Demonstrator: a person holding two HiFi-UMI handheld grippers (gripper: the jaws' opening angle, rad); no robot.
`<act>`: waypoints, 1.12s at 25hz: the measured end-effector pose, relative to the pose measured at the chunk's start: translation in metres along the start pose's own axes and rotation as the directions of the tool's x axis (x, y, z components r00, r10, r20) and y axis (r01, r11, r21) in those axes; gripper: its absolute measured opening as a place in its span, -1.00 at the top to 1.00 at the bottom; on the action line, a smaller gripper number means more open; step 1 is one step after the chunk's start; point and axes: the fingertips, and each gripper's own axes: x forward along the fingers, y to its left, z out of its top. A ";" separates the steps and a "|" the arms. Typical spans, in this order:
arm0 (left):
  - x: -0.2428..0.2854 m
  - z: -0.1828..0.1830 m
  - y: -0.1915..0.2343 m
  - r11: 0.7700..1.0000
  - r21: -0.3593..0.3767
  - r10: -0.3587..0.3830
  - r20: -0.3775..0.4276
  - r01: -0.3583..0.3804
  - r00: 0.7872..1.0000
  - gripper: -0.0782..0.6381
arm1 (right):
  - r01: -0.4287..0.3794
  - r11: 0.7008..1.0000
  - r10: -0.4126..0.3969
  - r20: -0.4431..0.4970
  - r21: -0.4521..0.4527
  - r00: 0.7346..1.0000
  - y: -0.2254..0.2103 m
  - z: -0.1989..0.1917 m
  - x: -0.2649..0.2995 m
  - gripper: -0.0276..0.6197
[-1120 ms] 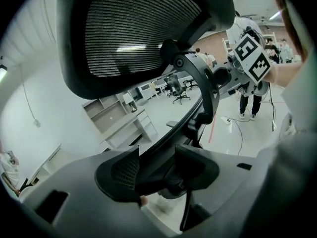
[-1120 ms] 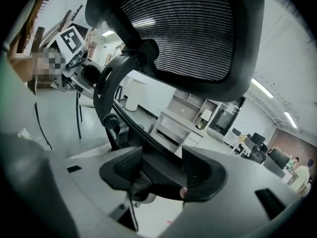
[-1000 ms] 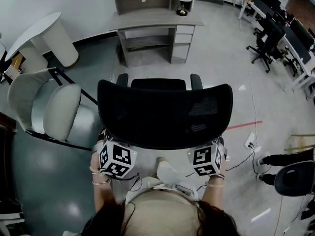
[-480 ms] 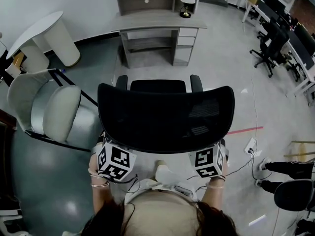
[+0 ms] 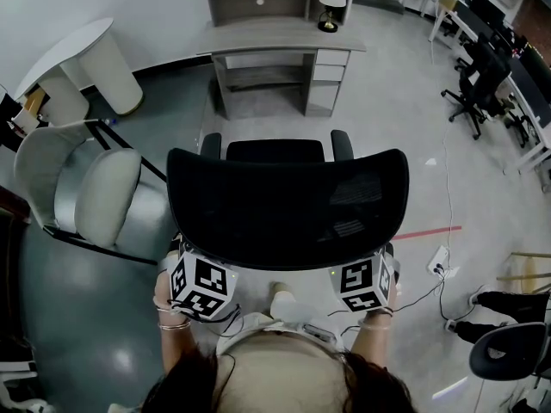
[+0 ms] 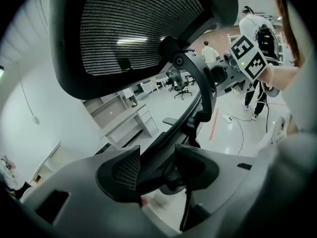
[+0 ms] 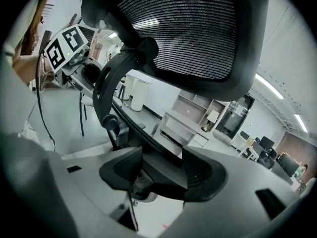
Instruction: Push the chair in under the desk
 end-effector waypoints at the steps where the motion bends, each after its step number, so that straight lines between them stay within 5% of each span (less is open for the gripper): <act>1: 0.001 0.000 0.000 1.000 0.000 0.004 -0.001 -0.004 1.000 0.17 | -0.001 1.000 0.001 0.004 -0.001 1.000 0.000 0.000 0.000 0.19; 28: 0.022 0.004 0.041 0.995 -0.040 0.097 0.076 -0.094 0.992 0.18 | -0.052 0.998 0.053 0.037 -0.026 0.998 -0.011 0.026 0.043 0.18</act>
